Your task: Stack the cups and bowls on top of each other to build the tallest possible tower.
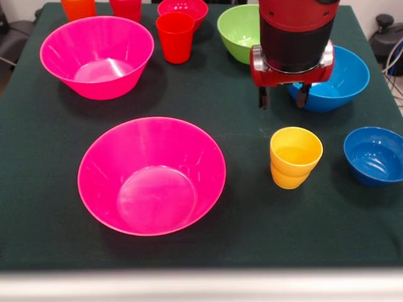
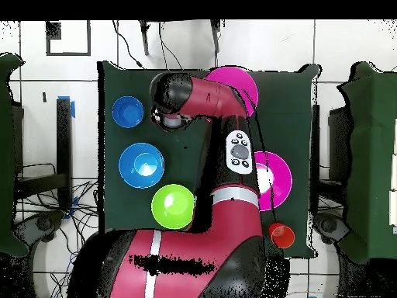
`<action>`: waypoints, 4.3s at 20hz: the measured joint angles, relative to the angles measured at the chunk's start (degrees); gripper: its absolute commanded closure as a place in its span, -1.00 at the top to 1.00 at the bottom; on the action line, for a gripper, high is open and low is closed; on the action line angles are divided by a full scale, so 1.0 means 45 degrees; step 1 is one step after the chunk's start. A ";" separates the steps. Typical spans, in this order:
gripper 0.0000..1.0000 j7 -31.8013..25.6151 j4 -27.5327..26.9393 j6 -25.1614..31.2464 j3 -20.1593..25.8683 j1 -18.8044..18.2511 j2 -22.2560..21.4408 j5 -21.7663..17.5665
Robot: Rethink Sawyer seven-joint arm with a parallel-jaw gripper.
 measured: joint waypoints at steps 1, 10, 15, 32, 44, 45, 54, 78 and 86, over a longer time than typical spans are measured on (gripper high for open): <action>1.00 0.0000 0.0256 -0.0171 0.0009 -0.0005 -0.0051 -0.0005; 1.00 0.0000 0.1207 -0.1704 0.0061 -0.0063 0.0028 -0.0047; 1.00 0.0000 0.1201 -0.2129 0.0068 -0.0064 0.0246 -0.0068; 1.00 0.0000 0.1096 -0.1971 0.0097 -0.0071 0.0328 -0.0066; 1.00 0.0000 0.0429 -0.1427 0.0176 -0.0070 0.0330 -0.0063; 1.00 0.0000 0.0348 -0.1427 0.0190 -0.0070 0.0331 -0.0058; 1.00 0.0000 -0.0258 -0.1425 0.0251 -0.0075 0.0500 -0.0058; 1.00 0.0000 -0.1139 -0.2237 0.0341 -0.0555 0.1452 -0.0200; 1.00 0.0000 -0.1143 -0.2610 0.0354 -0.0621 0.1809 -0.0237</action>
